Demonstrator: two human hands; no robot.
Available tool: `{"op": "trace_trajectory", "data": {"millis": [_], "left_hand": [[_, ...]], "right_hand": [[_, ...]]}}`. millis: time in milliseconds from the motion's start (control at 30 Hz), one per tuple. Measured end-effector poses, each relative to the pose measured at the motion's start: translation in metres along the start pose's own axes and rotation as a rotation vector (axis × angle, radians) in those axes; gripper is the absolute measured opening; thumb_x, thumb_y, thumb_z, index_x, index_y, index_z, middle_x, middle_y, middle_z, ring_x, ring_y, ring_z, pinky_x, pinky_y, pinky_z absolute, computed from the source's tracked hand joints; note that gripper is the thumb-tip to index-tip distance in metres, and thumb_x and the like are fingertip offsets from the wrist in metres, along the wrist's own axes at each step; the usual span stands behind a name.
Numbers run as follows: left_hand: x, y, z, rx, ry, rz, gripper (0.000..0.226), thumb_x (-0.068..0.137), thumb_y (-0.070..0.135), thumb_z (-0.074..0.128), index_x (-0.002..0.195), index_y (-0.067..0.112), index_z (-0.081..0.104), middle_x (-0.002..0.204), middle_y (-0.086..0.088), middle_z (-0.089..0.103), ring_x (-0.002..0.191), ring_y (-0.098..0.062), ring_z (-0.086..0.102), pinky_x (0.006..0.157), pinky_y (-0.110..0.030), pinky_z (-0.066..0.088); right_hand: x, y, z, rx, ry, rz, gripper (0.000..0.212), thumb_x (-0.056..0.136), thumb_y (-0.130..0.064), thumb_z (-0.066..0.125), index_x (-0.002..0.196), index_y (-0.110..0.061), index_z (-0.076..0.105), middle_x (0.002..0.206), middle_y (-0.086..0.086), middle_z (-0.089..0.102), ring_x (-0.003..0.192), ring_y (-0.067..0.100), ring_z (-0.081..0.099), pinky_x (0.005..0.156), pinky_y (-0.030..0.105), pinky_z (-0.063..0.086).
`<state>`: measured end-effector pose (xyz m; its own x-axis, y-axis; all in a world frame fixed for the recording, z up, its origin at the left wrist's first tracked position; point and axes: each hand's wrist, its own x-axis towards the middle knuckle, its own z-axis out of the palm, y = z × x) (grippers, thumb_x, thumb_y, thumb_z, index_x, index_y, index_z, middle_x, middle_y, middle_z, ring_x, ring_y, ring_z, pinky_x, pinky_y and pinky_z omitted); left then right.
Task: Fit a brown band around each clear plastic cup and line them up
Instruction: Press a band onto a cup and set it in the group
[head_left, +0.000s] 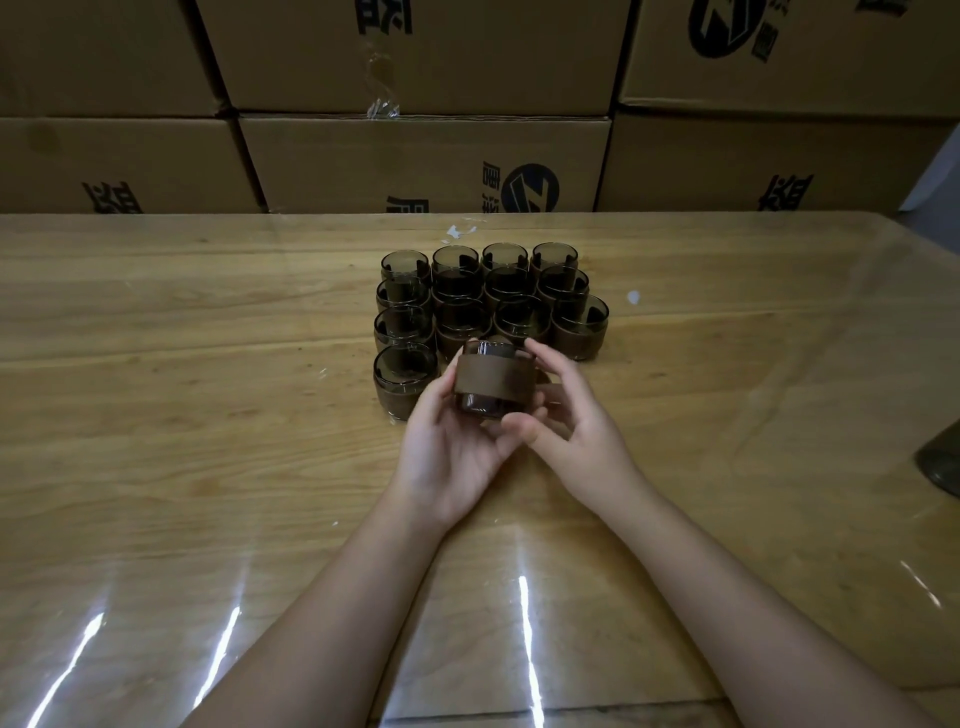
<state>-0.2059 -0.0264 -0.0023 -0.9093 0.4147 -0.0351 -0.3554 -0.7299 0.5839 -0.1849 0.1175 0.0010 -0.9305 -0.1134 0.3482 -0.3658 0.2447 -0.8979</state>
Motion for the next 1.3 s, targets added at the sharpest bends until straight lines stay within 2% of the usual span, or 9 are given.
{"op": "trace_trajectory", "data": {"millis": [200,333,467,633,833,1000,1133,1233,1300], "left_hand": [[0.001,0.002,-0.001,0.162,-0.016,0.025,0.071,0.086,0.043,0.059,0.146,0.010,0.037,0.138,-0.018,0.054,0.118,-0.028,0.060,0.092,-0.040,0.052],[0.002,0.001,-0.005,0.242,-0.027,0.081,0.058,0.088,0.038,0.058,0.140,0.015,0.046,0.132,-0.014,0.060,0.115,-0.025,0.062,0.097,-0.037,0.050],[0.003,0.002,-0.006,0.199,-0.013,0.089,0.055,0.084,0.034,0.061,0.137,0.030,0.046,0.130,-0.010,0.063,0.112,-0.029,0.064,0.091,-0.040,0.054],[0.002,0.001,-0.006,0.188,-0.014,0.100,0.042,0.091,0.027,0.053,0.132,0.027,0.051,0.126,-0.010,0.065,0.111,-0.028,0.065,0.091,-0.039,0.054],[0.005,0.003,-0.005,0.193,-0.001,0.125,0.050,0.082,0.031,0.063,0.131,0.026,0.053,0.126,-0.013,0.064,0.113,-0.030,0.063,0.092,-0.041,0.053],[0.006,0.002,-0.006,0.172,-0.013,0.131,0.049,0.082,0.031,0.063,0.130,0.027,0.054,0.128,-0.014,0.063,0.115,-0.032,0.062,0.092,-0.041,0.053],[0.005,0.003,-0.001,0.304,-0.018,0.143,0.053,0.084,0.039,0.068,0.133,0.029,0.049,0.129,-0.008,0.063,0.116,-0.030,0.061,0.090,-0.042,0.053],[0.003,0.009,0.004,0.513,0.034,0.267,0.069,0.062,0.040,0.085,0.121,0.026,0.051,0.114,-0.002,0.068,0.107,-0.025,0.064,0.087,-0.040,0.055],[-0.001,0.017,0.009,0.648,0.091,0.379,0.059,0.057,0.034,0.081,0.109,0.028,0.053,0.100,0.006,0.071,0.096,-0.017,0.067,0.076,-0.034,0.056]], "right_hand": [[0.001,-0.002,-0.003,0.110,0.068,-0.007,0.057,0.081,-0.032,0.071,0.127,-0.049,0.043,0.138,-0.011,0.048,0.120,0.007,0.054,0.097,0.021,0.045],[0.003,-0.003,-0.008,0.097,0.082,-0.005,0.062,0.079,-0.014,0.076,0.122,-0.049,0.049,0.135,-0.009,0.051,0.117,0.012,0.057,0.094,0.028,0.049],[0.004,-0.004,-0.007,0.151,0.083,-0.002,0.049,0.080,-0.027,0.069,0.122,-0.044,0.051,0.135,-0.006,0.050,0.116,0.018,0.056,0.091,0.027,0.051],[0.005,0.000,-0.004,0.200,0.088,0.013,0.038,0.086,-0.026,0.061,0.121,-0.040,0.053,0.119,-0.027,0.060,0.110,0.007,0.059,0.087,0.026,0.050],[0.006,-0.001,0.003,0.179,0.150,-0.040,0.039,0.084,-0.039,0.061,0.122,-0.041,0.052,0.134,-0.005,0.054,0.120,0.015,0.054,0.099,0.047,0.048],[0.007,-0.002,0.003,0.181,0.148,-0.045,0.039,0.087,-0.029,0.061,0.124,-0.037,0.052,0.137,-0.001,0.051,0.121,0.016,0.053,0.100,0.053,0.045],[0.007,-0.004,0.001,0.156,0.171,-0.054,0.046,0.086,-0.030,0.063,0.128,-0.037,0.048,0.138,-0.004,0.051,0.126,0.016,0.051,0.102,0.047,0.045],[0.005,-0.004,-0.001,0.162,0.174,-0.084,0.053,0.082,-0.031,0.068,0.129,-0.039,0.044,0.138,-0.011,0.051,0.123,0.010,0.053,0.101,0.032,0.047],[0.005,-0.003,0.000,0.180,0.185,-0.102,0.051,0.084,-0.037,0.064,0.131,-0.037,0.043,0.135,-0.015,0.053,0.121,0.007,0.055,0.097,0.024,0.047]]}}
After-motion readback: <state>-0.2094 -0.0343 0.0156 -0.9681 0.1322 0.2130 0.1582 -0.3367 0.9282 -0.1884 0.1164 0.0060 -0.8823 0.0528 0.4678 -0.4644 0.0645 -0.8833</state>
